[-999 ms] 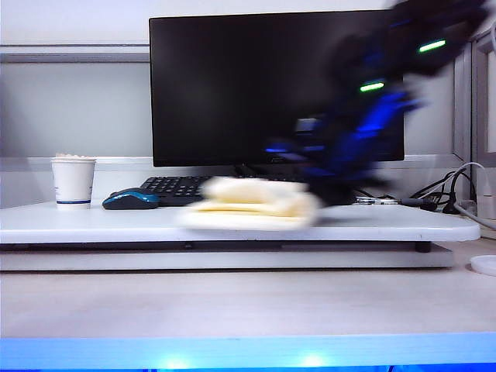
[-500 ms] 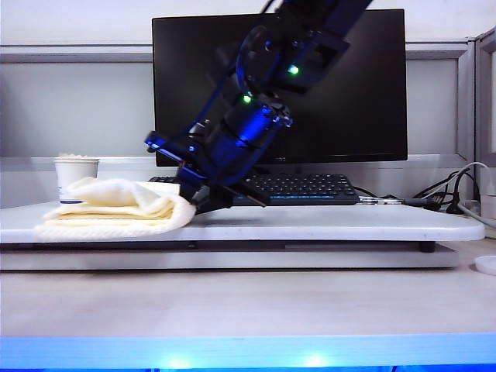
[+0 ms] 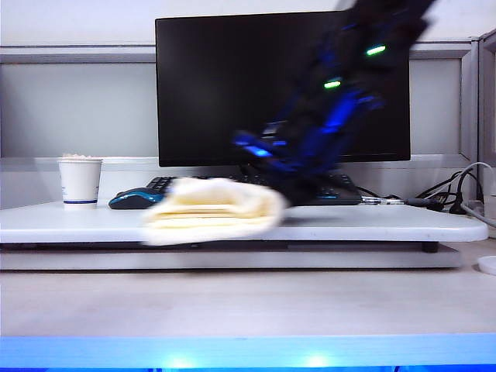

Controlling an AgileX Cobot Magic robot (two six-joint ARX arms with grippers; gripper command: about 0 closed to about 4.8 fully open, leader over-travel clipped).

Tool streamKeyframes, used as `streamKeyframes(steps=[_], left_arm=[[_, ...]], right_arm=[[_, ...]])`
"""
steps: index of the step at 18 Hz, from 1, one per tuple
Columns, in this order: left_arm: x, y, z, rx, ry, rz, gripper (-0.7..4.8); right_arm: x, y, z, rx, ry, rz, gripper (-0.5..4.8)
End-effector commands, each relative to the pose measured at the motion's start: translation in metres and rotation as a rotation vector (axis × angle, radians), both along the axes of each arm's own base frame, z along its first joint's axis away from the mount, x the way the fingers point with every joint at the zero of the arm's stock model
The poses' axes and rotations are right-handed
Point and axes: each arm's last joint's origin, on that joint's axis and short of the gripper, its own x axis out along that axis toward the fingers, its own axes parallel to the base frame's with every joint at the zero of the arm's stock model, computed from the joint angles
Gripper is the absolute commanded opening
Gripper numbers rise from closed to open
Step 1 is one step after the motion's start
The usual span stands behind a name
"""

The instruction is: Wipe the tabletop with a clean cloth to remove dust and stains.

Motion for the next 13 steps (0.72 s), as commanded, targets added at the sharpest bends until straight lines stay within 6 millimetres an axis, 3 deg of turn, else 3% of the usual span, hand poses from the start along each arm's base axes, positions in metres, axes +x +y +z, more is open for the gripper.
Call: streamKeyframes(steps=[1, 5, 7, 10, 13], left_arm=[[0.0, 0.0, -0.001, 0.0, 0.003, -0.005, -0.06], [0.0, 0.0, -0.001, 0.0, 0.004, -0.005, -0.06], [0.0, 0.0, -0.001, 0.0, 0.004, -0.006, -0.06], [0.0, 0.0, -0.001, 0.0, 0.004, -0.006, -0.06], [0.0, 0.0, -0.001, 0.0, 0.001, -0.005, -0.06]], right_arm=[[-0.027, -0.06, -0.011, -0.122, 0.063, -0.126, -0.09], [-0.049, -0.128, -0.01, -0.138, 0.066, -0.258, -0.09], [-0.051, -0.135, -0.001, -0.154, 0.025, -0.248, -0.09], [-0.048, -0.117, 0.005, -0.124, -0.05, -0.208, -0.09], [-0.043, -0.069, -0.001, -0.072, -0.09, -0.111, -0.09]])
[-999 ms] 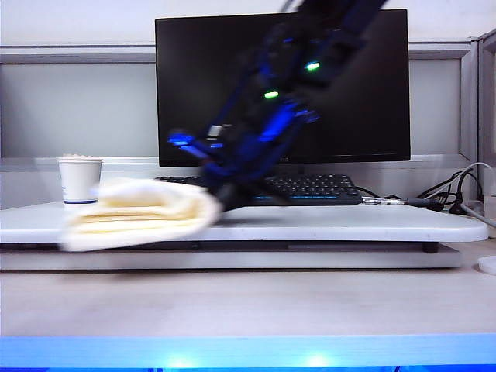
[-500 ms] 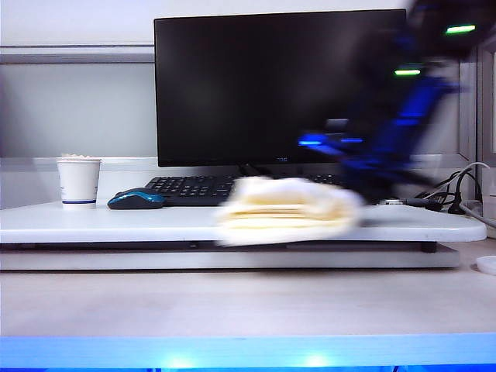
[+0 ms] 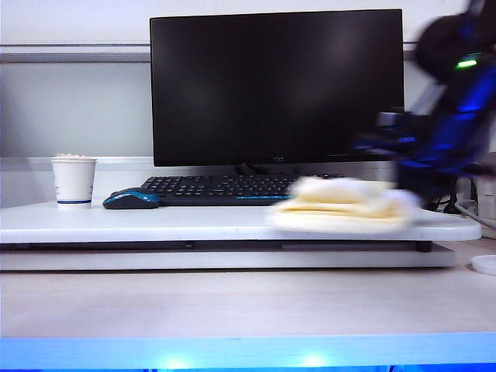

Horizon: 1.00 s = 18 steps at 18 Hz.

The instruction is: Wipe the tabletop with a clean cloth to remove dust and stains.

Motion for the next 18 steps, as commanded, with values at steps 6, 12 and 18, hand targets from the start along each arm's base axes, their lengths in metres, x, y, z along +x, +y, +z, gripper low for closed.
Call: streamKeyframes(steps=[6, 12, 18], left_arm=[[0.0, 0.0, 0.0, 0.0, 0.0, -0.007, -0.06], [0.0, 0.0, 0.0, 0.0, -0.001, -0.007, -0.06], [0.0, 0.0, 0.0, -0.001, -0.001, -0.007, -0.05]], right_arm=[[0.037, 0.128, -0.011, 0.102, 0.024, 0.199, -0.09], [0.044, 0.163, -0.005, 0.125, 0.025, 0.233, -0.09], [0.041, 0.157, 0.02, 0.151, -0.035, 0.268, 2.99]])
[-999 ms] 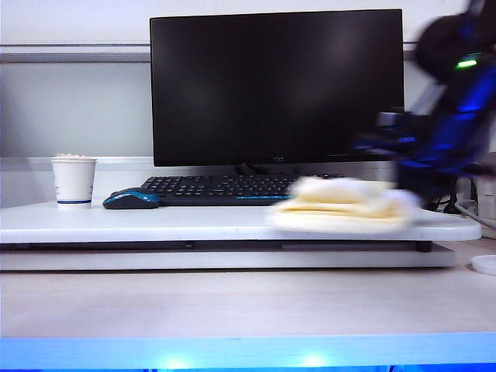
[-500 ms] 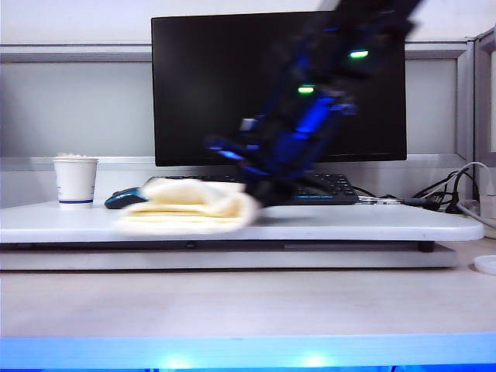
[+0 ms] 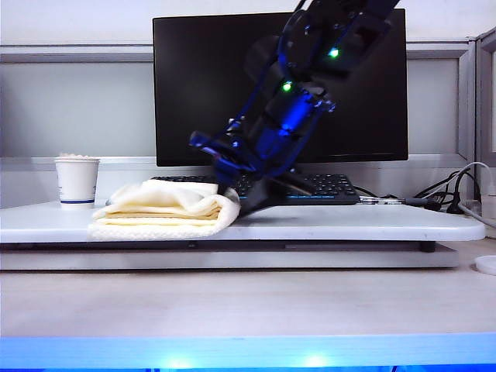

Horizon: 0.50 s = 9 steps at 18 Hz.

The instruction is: Wipe the tabletop with a clean cloth to remove dust and stains.

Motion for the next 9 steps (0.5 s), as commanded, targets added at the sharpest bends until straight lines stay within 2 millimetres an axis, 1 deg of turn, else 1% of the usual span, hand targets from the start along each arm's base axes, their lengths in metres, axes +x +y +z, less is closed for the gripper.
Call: streamKeyframes(steps=[1, 2, 3, 6, 7, 8, 9], left_arm=[[0.0, 0.0, 0.0, 0.0, 0.003, -0.007, -0.05], [0.0, 0.0, 0.0, 0.0, 0.003, -0.007, -0.06], [0.0, 0.0, 0.0, 0.0, 0.003, -0.006, -0.05], [0.0, 0.0, 0.0, 0.0, 0.003, -0.006, -0.05], [0.0, 0.0, 0.0, 0.0, 0.003, -0.006, -0.05], [0.0, 0.0, 0.0, 0.0, 0.003, -0.007, -0.05], [0.0, 0.0, 0.0, 0.0, 0.003, -0.006, -0.05]], right_arm=[[-0.004, -0.001, 0.024, 0.04, -0.07, 0.013, 3.25], [-0.006, -0.002, 0.037, 0.063, -0.107, 0.013, 3.55], [-0.008, -0.004, 0.047, 0.07, -0.14, 0.021, 3.66], [-0.02, -0.016, 0.089, 0.061, -0.283, 0.05, 3.66], [-0.025, -0.023, 0.105, 0.049, -0.34, 0.049, 3.66], [-0.034, -0.035, 0.128, 0.023, -0.423, 0.031, 3.66], [-0.039, -0.045, 0.143, 0.013, -0.469, 0.018, 3.66]])
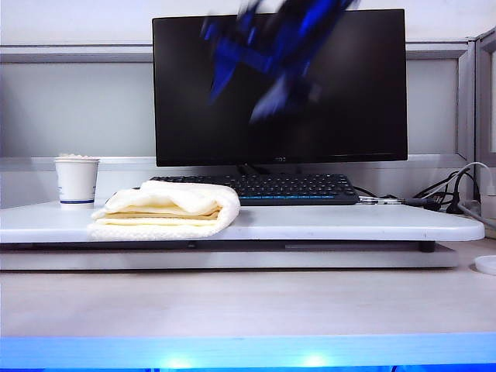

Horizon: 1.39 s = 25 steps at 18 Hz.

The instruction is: Wipe the tabletop with a clean cloth to remove dust and stains.

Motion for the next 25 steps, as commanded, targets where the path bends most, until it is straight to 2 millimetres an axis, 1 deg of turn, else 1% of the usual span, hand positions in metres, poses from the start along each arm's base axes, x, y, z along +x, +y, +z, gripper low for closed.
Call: streamKeyframes(steps=[1, 3, 4, 5, 6, 7, 8, 9, 10, 12, 13, 16, 17, 18, 19, 22, 25], left_arm=[[0.0, 0.0, 0.0, 0.0, 0.003, -0.006, -0.04], [0.0, 0.0, 0.0, 0.0, 0.003, -0.005, -0.04], [0.0, 0.0, 0.0, 0.0, 0.002, -0.006, -0.04], [0.0, 0.0, 0.0, 0.0, 0.002, -0.005, -0.04], [0.0, 0.0, 0.0, 0.0, 0.002, -0.004, -0.03], [0.0, 0.0, 0.0, 0.003, 0.002, 0.015, -0.03], [0.0, 0.001, -0.001, 0.004, 0.002, 0.031, -0.03], [0.001, 0.002, -0.001, 0.009, 0.002, 0.07, -0.03], [0.001, 0.003, -0.001, 0.012, 0.002, 0.098, -0.03], [0.003, 0.005, -0.001, 0.023, 0.002, 0.202, -0.03], [0.003, 0.008, -0.001, 0.032, 0.001, 0.282, -0.04], [0.004, 0.013, -0.001, 0.055, 0.001, 0.483, -0.05], [0.004, 0.015, -0.001, 0.061, 0.002, 0.524, -0.05], [0.004, 0.015, -0.001, 0.064, 0.003, 0.549, -0.05], [0.004, 0.016, -0.003, 0.086, 0.017, 0.576, -0.05], [0.004, 0.016, -0.006, 0.106, 0.041, 0.558, -0.05], [0.004, 0.015, -0.006, 0.101, 0.039, 0.531, -0.05]], right_arm=[[-0.013, -0.026, 0.038, -0.032, -0.141, -0.049, 3.65], [-0.023, -0.05, 0.063, -0.024, -0.196, -0.102, 3.63], [-0.029, -0.062, 0.073, -0.032, -0.224, -0.126, 3.38], [-0.036, -0.075, 0.082, -0.041, -0.262, -0.143, 2.91], [-0.05, -0.095, 0.091, -0.048, -0.31, -0.178, 2.33], [-0.062, -0.108, 0.093, -0.057, -0.335, -0.201, 2.09], [-0.069, -0.116, 0.092, -0.057, -0.34, -0.218, 2.05], [-0.082, -0.13, 0.088, -0.06, -0.343, -0.247, 1.96], [-0.092, -0.14, 0.082, -0.065, -0.341, -0.271, 1.59], [-0.12, -0.158, 0.06, -0.071, -0.342, -0.306, 0.2], [-0.14, -0.166, 0.043, -0.08, -0.346, -0.334, -0.08], [-0.176, -0.177, 0.008, -0.084, -0.35, -0.353, -0.08], [-0.185, -0.18, -0.003, -0.085, -0.353, -0.358, -0.08], [-0.191, -0.182, -0.009, -0.088, -0.355, -0.369, -0.08], [-0.206, -0.187, -0.028, -0.091, -0.359, -0.4, -0.08], [-0.225, -0.194, -0.064, -0.108, -0.354, -0.471, -0.08], [-0.239, -0.198, -0.1, -0.084, -0.324, -0.479, -0.08]])
